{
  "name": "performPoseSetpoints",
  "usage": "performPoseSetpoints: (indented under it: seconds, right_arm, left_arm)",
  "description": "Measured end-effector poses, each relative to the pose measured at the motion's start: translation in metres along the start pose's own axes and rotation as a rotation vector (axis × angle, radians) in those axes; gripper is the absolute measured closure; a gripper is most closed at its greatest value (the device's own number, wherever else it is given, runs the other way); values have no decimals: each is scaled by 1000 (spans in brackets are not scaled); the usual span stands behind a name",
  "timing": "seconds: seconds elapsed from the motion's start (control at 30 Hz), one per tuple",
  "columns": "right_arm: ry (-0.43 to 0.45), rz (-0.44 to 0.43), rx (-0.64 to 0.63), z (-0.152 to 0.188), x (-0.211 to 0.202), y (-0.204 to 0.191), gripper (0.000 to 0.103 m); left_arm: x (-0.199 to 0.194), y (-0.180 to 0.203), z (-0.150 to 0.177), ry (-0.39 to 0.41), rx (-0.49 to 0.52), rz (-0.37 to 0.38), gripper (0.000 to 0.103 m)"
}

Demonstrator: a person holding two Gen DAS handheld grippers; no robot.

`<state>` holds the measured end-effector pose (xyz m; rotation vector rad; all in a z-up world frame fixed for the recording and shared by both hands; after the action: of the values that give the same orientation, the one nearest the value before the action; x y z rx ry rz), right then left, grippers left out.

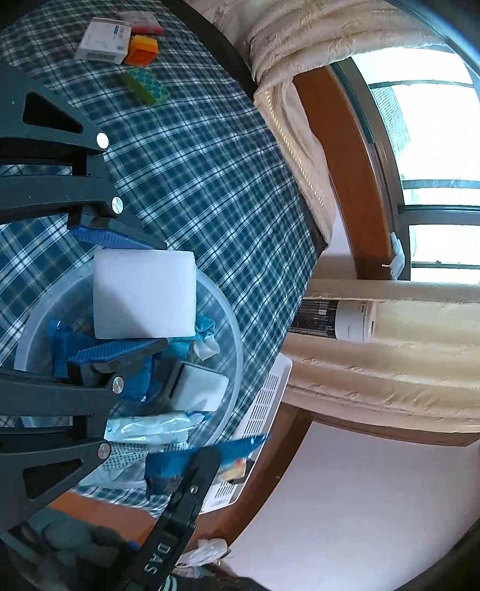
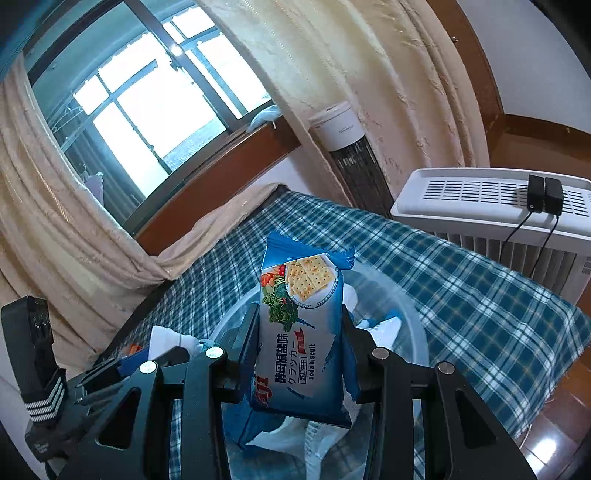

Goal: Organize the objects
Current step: 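Lower the packet and sponge into the bowl and open both grippers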

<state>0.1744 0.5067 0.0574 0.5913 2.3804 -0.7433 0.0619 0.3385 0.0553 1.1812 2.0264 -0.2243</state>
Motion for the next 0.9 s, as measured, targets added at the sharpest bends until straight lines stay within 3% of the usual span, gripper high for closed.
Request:
performPoseSetpoints:
  seconds: [0.43,0.57,0.63,0.9]
  right_arm:
    - [-41,51,-133,-2,30,-34,62]
    - [-50,48,-103,1,30,-26,58]
    - [-36,44,-79,-1,27,-21,49]
    - [1,28,-83,2,14,-21,49]
  left_arm:
    - [-2,-2,2,0,-7,3,57]
    - [1,-4,1,-4,-12,4,57]
    - [1,-4,1,-7,-12,7,57]
    - [3,-2,2,-18,-11,19,56]
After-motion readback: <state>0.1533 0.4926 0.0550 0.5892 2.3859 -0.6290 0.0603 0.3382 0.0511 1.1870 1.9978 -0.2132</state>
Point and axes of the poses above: each gripper's, at about its wrist camera, not at the fingertips, and x roughly the way its jaws point, y to its right, z to its underside, the point moved 3 cm from there along x, roughly the way its jaws point, and after that the axes turned 14 degrees about z, right-handed, at the moved point
